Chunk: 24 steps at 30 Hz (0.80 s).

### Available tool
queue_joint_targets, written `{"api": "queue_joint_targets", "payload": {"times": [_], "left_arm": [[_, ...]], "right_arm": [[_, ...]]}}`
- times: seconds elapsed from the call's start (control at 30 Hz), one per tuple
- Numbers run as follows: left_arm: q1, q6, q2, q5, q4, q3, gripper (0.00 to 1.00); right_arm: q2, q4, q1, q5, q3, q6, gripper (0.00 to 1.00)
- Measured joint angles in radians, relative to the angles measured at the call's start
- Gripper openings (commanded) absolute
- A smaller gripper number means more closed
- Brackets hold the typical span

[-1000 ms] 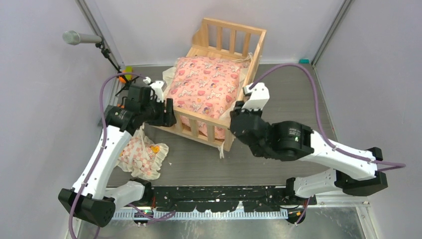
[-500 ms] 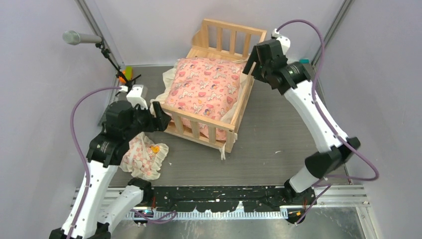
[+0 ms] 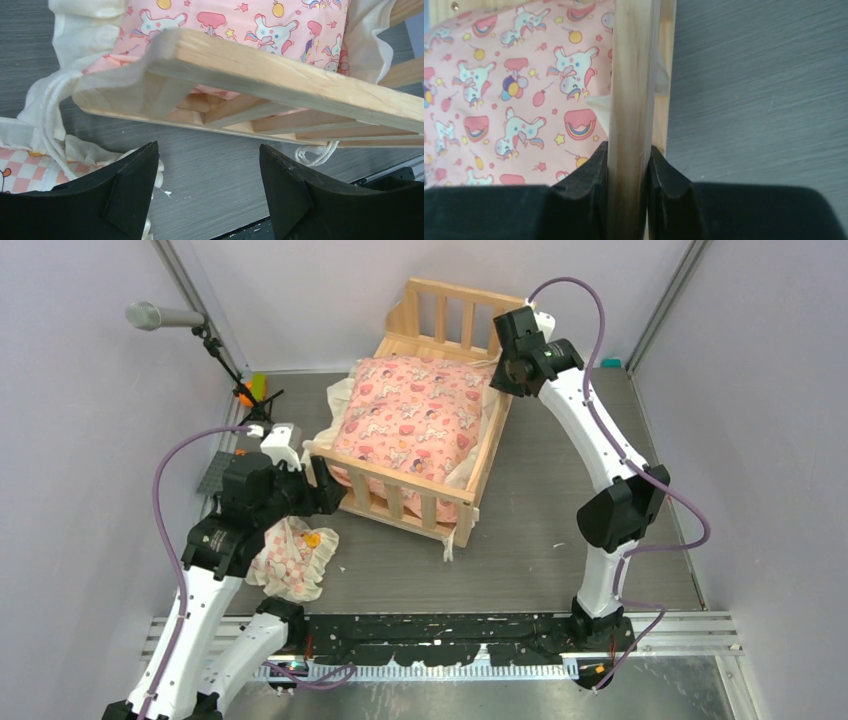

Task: Set up the pet bed
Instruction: Adjust the bed frame at the center of the board.

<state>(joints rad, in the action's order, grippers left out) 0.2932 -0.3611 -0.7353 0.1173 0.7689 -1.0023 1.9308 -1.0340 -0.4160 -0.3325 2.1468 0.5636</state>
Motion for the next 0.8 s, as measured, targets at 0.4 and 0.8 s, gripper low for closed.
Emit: {"api": "queue_joint_targets", "payload": {"times": [0.4,0.8], "left_arm": [[0.000,-0.004,0.020,0.038,0.008,0.036,0.74],[0.000,-0.018,-0.117,0.137,-0.009,0.063,0.72]], "right_arm": [[-0.328,0.104,0.004,-0.027,-0.412,0.064,0.00],[-0.553,0.099,0.017,-0.093,-0.633,0.142,0.00]]}}
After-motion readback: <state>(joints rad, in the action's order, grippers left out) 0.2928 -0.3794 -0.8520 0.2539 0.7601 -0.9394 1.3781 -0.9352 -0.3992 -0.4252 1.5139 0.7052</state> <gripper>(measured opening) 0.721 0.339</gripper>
